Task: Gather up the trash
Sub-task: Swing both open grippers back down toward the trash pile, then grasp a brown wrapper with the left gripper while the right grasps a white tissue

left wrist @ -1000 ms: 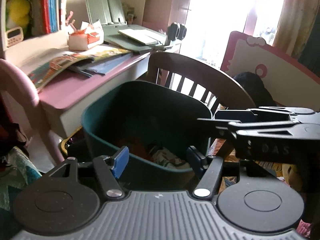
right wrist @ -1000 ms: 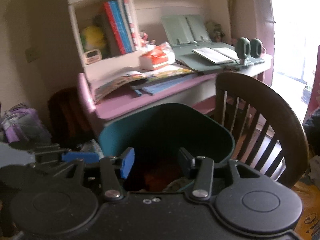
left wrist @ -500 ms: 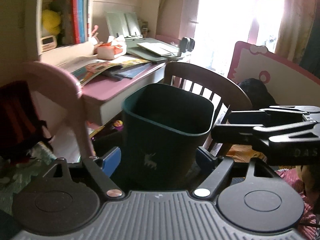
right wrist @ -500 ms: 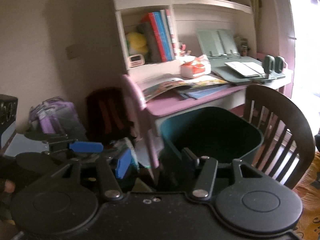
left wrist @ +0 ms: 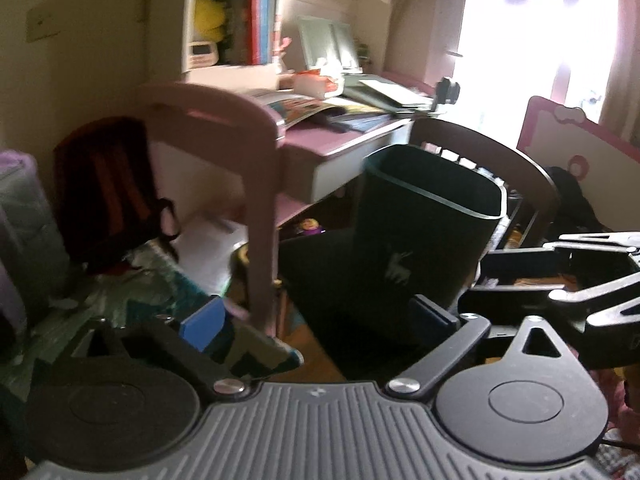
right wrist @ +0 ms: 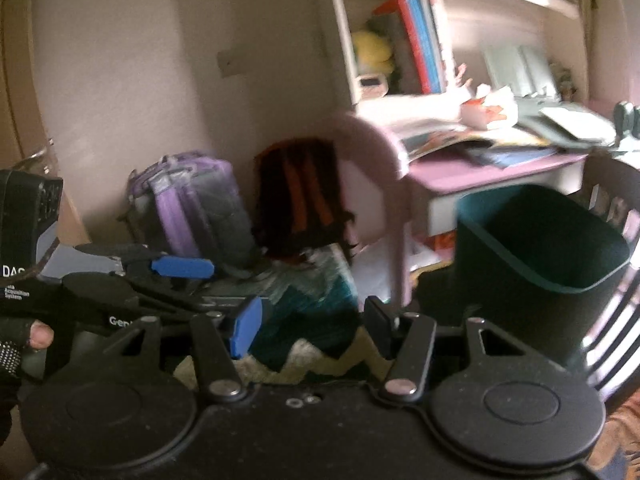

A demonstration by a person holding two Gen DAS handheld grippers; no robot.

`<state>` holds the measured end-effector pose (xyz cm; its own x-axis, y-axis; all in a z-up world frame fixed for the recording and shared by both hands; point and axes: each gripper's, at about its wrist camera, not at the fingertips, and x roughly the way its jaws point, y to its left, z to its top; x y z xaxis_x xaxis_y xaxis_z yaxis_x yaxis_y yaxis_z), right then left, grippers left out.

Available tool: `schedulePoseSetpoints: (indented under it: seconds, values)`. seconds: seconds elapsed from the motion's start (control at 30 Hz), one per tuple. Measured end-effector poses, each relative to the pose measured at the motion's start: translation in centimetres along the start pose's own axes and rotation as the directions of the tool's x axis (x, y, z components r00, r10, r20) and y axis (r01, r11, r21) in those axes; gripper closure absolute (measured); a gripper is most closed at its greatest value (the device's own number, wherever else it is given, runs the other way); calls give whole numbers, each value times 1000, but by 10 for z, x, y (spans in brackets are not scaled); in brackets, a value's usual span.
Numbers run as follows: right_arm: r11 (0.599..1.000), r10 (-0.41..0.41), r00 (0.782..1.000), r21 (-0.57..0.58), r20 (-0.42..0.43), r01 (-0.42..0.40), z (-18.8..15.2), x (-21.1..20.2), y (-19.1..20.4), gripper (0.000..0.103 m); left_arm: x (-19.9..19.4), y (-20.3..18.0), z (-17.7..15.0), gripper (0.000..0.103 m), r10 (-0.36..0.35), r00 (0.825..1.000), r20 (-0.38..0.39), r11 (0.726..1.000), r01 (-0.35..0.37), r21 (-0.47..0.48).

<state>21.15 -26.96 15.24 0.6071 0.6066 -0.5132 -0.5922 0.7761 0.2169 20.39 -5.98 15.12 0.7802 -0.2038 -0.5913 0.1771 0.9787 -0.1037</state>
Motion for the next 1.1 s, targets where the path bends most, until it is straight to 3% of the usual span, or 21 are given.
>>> schedulePoseSetpoints:
  seconds: [0.23,0.4,0.57,0.7,0.8,0.9,1.1]
  values:
    - [999,53,991,18,-126,-52,-34,64,29,47,7,56,-47,1,63,998,-30,995,-65,-76]
    - [999,18,979,32,-201,-12,-69,121,41,46,29,101,-92,1,84,993,-79,986,-95,-138]
    - [994,12,950,107,-311,23,-108,183,37,46,60,144,-136,1,109,984,-144,969,-137,-205]
    - [985,-6,918,157,-396,74,-137,230,30,46,92,172,-170,1,115,974,-194,956,-162,-244]
    - [973,-35,896,188,-442,131,-157,260,22,46,120,183,-196,1,143,959,-243,953,-200,-228]
    - [956,-47,861,228,-507,187,-180,300,10,46,151,194,-223,1,138,942,-307,948,-216,-236]
    - [903,-50,774,303,-631,305,-231,377,-20,46,218,217,-284,1,115,880,-460,932,-256,-256]
